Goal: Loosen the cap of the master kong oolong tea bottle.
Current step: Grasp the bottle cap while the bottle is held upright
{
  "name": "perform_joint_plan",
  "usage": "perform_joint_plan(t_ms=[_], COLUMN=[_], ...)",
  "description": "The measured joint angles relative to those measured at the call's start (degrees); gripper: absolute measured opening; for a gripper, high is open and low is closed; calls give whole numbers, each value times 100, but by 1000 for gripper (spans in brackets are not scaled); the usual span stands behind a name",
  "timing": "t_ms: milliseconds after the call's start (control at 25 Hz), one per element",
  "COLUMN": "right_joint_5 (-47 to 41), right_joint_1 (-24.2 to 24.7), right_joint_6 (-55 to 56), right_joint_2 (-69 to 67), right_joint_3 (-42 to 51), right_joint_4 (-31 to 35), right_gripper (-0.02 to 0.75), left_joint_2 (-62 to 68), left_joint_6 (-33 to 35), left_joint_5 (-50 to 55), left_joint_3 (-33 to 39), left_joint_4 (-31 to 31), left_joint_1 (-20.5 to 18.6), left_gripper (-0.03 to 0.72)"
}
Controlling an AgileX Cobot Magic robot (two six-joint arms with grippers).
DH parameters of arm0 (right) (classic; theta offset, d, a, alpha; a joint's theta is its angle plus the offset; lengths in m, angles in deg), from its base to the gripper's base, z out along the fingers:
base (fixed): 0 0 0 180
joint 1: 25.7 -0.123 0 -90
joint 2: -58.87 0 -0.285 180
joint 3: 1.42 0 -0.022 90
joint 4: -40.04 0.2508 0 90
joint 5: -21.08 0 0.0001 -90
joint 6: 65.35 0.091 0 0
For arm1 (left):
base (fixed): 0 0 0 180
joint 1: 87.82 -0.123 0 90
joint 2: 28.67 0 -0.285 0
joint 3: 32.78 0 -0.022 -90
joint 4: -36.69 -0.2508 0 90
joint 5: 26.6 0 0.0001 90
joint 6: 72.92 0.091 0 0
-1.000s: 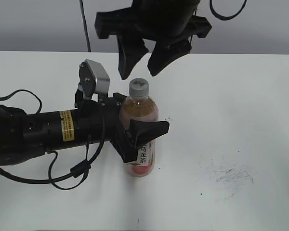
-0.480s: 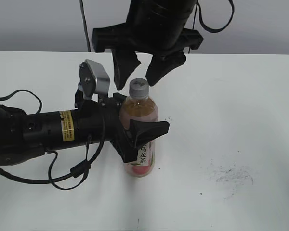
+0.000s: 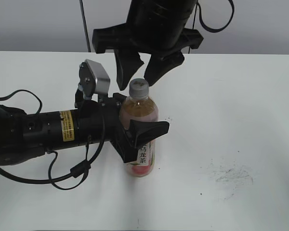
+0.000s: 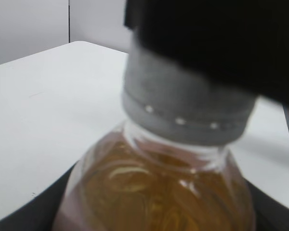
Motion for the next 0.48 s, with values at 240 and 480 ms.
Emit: perform_joint_plan(t_ms=[240, 480], right_joint_5=[-11, -5], right_joint_1=[0, 0], right_joint_6=[-62, -98], right_joint_2=[0, 25], right_joint_3=[0, 183], right_joint_4=[2, 35], right_gripper=[398, 398], left_joint_2=[5, 5], left_joint_6=[0, 0], left_joint_5=[0, 0], left_joint_3=[0, 0], left_joint_4=[0, 0], left_joint_1=[0, 0], left_gripper=[448, 448])
